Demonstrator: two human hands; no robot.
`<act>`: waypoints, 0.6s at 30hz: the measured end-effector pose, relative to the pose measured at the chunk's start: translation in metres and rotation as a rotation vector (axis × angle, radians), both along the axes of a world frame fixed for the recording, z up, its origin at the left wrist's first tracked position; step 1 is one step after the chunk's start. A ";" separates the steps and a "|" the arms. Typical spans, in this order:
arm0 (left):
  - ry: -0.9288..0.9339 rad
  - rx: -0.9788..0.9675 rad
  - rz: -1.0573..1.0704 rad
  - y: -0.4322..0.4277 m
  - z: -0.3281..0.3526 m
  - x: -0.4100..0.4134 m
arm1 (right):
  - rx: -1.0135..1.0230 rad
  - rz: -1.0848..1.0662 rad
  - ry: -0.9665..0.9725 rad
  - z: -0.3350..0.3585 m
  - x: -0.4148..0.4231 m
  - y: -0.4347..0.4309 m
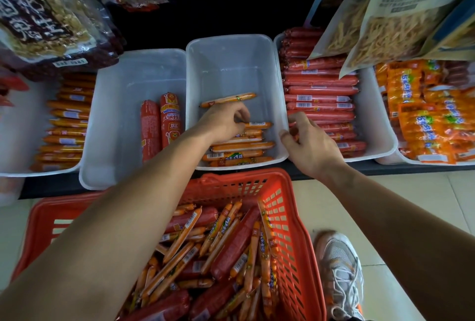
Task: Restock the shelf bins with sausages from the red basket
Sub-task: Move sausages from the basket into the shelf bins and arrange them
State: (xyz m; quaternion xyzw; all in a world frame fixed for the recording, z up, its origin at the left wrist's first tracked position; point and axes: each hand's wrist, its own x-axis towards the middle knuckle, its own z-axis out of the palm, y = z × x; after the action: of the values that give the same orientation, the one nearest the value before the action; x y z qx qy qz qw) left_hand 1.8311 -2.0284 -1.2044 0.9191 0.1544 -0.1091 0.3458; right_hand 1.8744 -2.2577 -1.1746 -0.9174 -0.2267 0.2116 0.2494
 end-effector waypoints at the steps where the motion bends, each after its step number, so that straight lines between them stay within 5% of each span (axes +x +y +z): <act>1: -0.046 0.054 0.025 0.002 0.001 0.003 | -0.001 0.000 -0.005 0.000 0.000 0.000; 3: -0.090 0.235 0.063 0.009 0.003 0.009 | -0.001 0.005 -0.016 0.000 -0.001 0.000; 6: 0.082 0.388 0.020 0.012 0.005 0.014 | 0.001 0.013 -0.023 -0.001 -0.001 -0.001; 14: 0.123 0.283 -0.126 -0.014 0.005 -0.012 | 0.002 0.023 -0.005 0.002 0.000 -0.001; 18: 0.119 0.141 -0.018 -0.008 0.043 -0.033 | -0.183 0.065 -0.116 0.027 -0.007 0.005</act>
State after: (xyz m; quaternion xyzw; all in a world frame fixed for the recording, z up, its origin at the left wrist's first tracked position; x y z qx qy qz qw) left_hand 1.7977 -2.0360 -1.1616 0.9344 0.1735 -0.1555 0.2695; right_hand 1.8678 -2.2526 -1.1479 -0.9393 -0.2500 0.1858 0.1440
